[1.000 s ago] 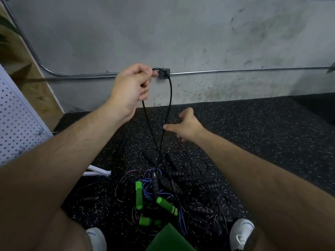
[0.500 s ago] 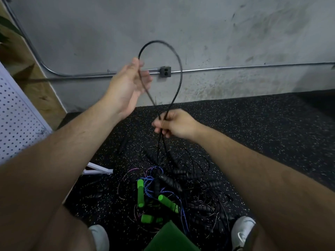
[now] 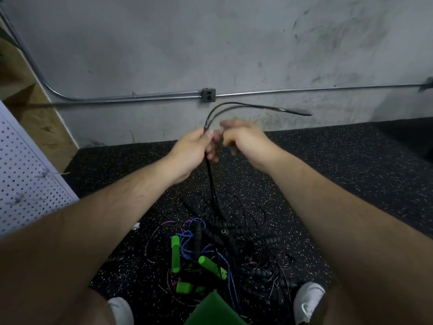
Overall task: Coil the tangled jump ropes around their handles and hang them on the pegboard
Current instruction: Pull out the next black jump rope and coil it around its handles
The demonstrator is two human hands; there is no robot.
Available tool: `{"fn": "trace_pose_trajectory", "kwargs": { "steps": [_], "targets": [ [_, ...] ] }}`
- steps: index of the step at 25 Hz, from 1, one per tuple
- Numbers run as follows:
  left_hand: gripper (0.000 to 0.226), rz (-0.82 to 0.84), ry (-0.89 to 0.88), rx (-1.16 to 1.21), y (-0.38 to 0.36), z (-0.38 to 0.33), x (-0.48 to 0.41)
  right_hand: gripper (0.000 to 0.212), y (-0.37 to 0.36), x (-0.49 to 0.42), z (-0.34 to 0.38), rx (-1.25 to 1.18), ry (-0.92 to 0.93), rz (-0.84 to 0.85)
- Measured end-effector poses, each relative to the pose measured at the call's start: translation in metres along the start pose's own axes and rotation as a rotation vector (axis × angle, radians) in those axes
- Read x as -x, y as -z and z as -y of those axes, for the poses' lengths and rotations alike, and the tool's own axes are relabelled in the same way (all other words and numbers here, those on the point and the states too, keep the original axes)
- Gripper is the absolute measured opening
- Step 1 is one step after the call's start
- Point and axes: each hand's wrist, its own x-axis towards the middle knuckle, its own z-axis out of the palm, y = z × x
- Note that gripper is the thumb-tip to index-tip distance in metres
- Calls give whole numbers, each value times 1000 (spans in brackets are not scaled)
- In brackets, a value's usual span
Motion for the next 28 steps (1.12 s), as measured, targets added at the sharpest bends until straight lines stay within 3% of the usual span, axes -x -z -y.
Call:
{"fn": "trace_pose_trajectory", "kwargs": {
  "steps": [2, 4, 6, 9, 12, 14, 16, 20, 21, 23, 25, 27, 28],
  "targets": [
    [27, -23, -23, 211, 3, -15, -8, 42, -4, 9, -19, 290, -81, 230],
    [26, -7, -45, 379, 3, -30, -13, 27, -13, 14, -33, 445, -113, 340],
    [29, -18, -72, 411, 4, -38, -15, 19, -21, 13, -37, 489, -78, 289],
    [43, -46, 6, 232, 8, -32, -12, 18, -24, 8, -29, 406, 24, 127],
    [50, 232, 107, 58, 21, -2, 3, 18, -18, 1, -12, 324, 143, -46],
    [35, 360, 103, -125, 24, 19, 12, 20, -14, -3, -3, 276, 168, -108],
    [19, 313, 39, -231, 19, 27, 13, 22, -11, -3, 4, 238, 181, -141],
    [26, 184, -1, -293, 14, 16, 6, 22, 3, 3, 7, 181, 96, -193],
    [28, 169, 0, -308, 15, 14, 4, 21, 10, 4, 8, 256, 16, -204],
    [26, 166, -6, -399, 17, 12, -1, 22, 23, 8, 7, 650, -143, -296],
    [26, 205, -33, -566, 17, 8, -2, 26, 25, 11, 4, 986, -39, -367],
    [26, 237, -60, -604, 16, 3, -1, 44, 21, 15, -1, 946, 252, -91],
    [25, 247, -62, -597, 16, 0, 0, 37, 16, 19, -1, 900, 334, 46]
  ]
}}
